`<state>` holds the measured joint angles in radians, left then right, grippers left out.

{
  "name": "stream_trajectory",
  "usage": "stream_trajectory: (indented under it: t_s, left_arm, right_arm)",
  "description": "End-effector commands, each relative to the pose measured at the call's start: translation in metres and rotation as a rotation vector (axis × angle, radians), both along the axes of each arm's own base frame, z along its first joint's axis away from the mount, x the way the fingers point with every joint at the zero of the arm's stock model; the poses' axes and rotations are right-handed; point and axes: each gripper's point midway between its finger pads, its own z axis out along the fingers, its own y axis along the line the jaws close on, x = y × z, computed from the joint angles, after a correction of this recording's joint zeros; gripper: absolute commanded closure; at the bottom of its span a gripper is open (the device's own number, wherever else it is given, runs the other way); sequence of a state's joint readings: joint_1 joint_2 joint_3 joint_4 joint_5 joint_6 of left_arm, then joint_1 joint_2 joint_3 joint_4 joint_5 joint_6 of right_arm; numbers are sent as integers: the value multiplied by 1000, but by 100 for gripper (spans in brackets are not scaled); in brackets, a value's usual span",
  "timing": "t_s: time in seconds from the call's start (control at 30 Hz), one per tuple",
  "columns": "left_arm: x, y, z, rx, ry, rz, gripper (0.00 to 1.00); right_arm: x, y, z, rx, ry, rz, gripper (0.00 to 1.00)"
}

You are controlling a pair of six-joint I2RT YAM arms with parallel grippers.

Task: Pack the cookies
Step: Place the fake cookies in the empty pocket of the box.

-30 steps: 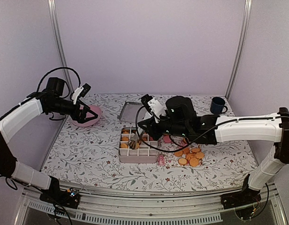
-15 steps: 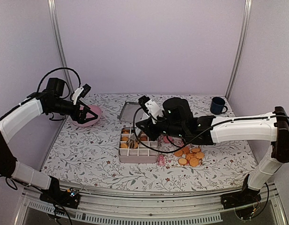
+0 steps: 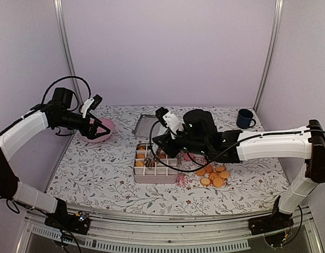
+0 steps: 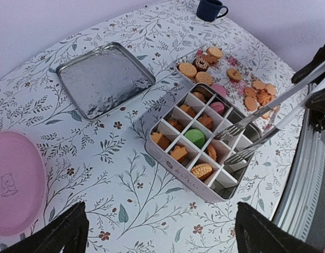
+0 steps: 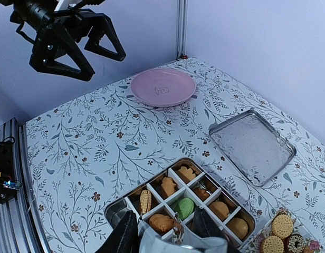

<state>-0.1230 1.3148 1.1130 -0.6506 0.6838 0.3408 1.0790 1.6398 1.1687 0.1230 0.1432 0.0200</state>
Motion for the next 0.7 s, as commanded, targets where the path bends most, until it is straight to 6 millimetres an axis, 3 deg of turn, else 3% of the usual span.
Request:
stream_trajectory:
  t_s: [0.0,0.13,0.33,0.47,0.67]
  left_arm:
    - [-4,2,-2,-7,7,-6,3]
    - [-4,2,-1,-6,5,-7,3]
    - [-5,1,0,-6,6,-10,4]
    - [-5,1,3,-11,0,-14,4]
    - [-5,1,5,-13,-3,-15,4]
  right_arm:
    - [5,9,29,81,-49,-1,64]
    - [6,7,32,83,-60,-15,64]
    - [10,-12,61,98,-125,-63,66]
    - [9,-41,68,92,-136,-112,66]
    - [5,-104,72,82,-130,-219,66]
